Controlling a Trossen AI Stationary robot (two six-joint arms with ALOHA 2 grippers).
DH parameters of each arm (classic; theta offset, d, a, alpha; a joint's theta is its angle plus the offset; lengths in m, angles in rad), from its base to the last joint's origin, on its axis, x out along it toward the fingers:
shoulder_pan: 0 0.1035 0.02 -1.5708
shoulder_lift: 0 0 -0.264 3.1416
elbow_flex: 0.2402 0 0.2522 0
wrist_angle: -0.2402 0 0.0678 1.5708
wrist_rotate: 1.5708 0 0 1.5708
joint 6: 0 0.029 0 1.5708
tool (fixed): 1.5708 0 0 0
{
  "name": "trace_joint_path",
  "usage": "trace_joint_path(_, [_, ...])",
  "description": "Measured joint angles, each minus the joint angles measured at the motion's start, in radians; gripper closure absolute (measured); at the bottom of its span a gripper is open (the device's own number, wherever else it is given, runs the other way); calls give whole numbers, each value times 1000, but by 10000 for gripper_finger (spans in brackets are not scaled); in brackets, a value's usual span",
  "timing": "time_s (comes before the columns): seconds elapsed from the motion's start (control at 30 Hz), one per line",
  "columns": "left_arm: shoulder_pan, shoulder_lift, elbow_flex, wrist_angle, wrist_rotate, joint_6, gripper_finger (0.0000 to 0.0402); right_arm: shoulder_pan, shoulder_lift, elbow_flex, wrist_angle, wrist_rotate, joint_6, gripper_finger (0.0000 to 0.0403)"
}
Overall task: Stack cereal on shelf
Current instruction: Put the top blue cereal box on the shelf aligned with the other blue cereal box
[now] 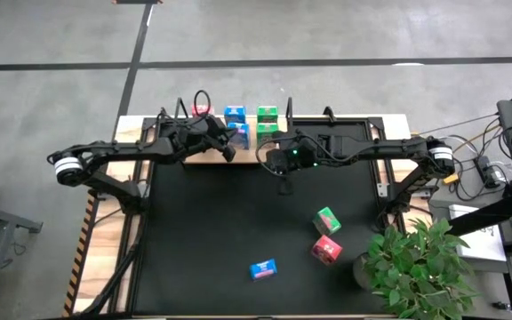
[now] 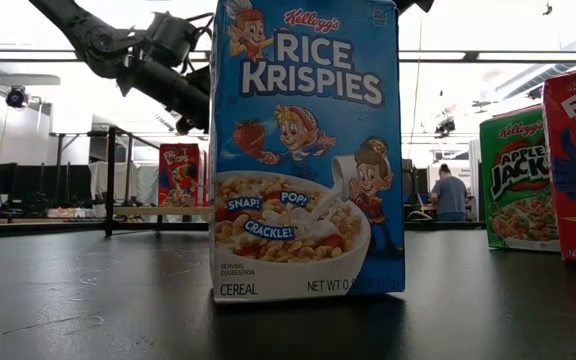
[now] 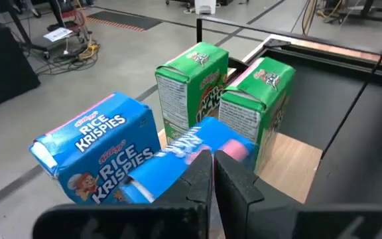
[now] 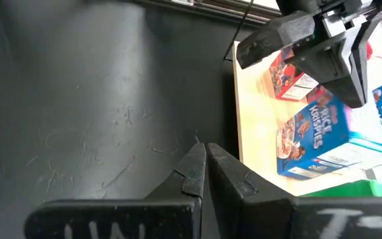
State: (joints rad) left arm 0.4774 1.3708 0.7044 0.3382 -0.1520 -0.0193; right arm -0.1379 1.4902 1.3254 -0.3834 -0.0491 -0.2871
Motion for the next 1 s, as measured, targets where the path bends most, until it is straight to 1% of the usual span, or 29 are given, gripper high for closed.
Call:
trace_joint_path(0.07, [0,-3,0,2,0,0,401,0,0,0,4,15,10,394])
trace_joint_path(0.27, [-1,-31,0,10,0,8,401,-1,0,0,42,135,72,394])
trace_joint_path(0.33, [-6,-59,0,-2,1,23,401,-7,0,4,61,146,102,394])
trace_joint_path(0.5, [-50,-172,-9,-71,2,78,401,-41,8,7,100,146,143,394])
trace_joint_path(0.63, [-94,-267,-38,-78,4,132,401,-87,40,20,110,146,146,394])
trace_joint_path(0.8, [-117,-377,-103,-77,4,167,401,-150,109,79,102,89,146,394])
trace_joint_path(1.0, [-116,-457,-167,-36,4,180,401,-216,198,187,94,42,133,394])
